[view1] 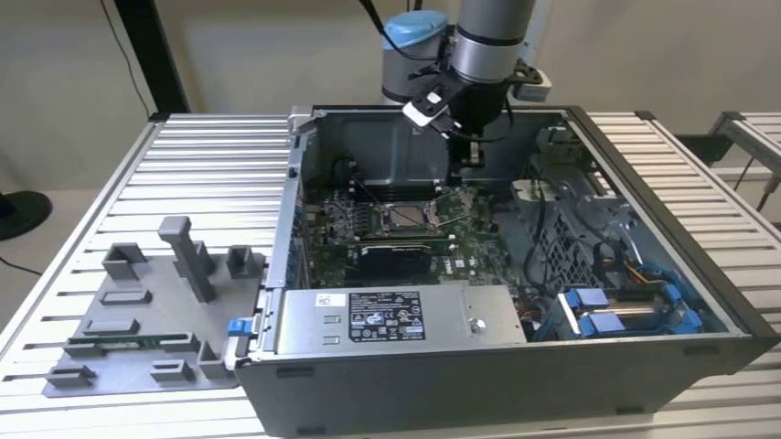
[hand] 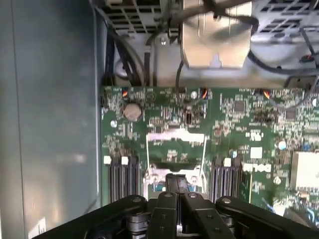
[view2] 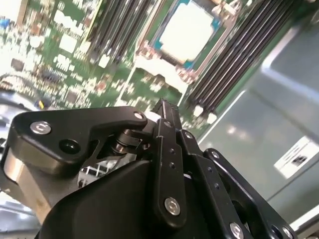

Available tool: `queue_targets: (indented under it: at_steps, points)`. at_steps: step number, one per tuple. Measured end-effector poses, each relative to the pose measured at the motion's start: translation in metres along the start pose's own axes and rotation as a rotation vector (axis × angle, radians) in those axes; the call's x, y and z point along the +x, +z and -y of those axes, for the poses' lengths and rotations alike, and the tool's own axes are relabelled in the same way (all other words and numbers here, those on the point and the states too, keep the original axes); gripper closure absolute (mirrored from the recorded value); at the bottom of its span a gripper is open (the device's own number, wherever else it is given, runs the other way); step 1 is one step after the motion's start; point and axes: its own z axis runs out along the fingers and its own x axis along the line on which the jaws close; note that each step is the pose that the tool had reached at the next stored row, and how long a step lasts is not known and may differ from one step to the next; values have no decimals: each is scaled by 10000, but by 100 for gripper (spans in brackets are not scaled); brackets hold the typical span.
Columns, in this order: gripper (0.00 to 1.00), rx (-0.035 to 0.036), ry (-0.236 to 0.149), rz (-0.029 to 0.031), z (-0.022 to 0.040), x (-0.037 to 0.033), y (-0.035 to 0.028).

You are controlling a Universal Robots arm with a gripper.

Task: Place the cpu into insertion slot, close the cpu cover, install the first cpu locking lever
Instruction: 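Close the cpu cover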

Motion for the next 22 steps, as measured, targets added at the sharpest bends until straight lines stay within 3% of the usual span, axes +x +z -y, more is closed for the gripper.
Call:
queue_targets:
  at_steps: [8,11,18,22]
  points:
    - [100,147,7,1,-365,-29,4]
    - [100,188,-20,0,-468,-33,35]
    - [100,333,-342,14,-595,-42,136]
    - [100,384,-561,23,-614,-52,203]
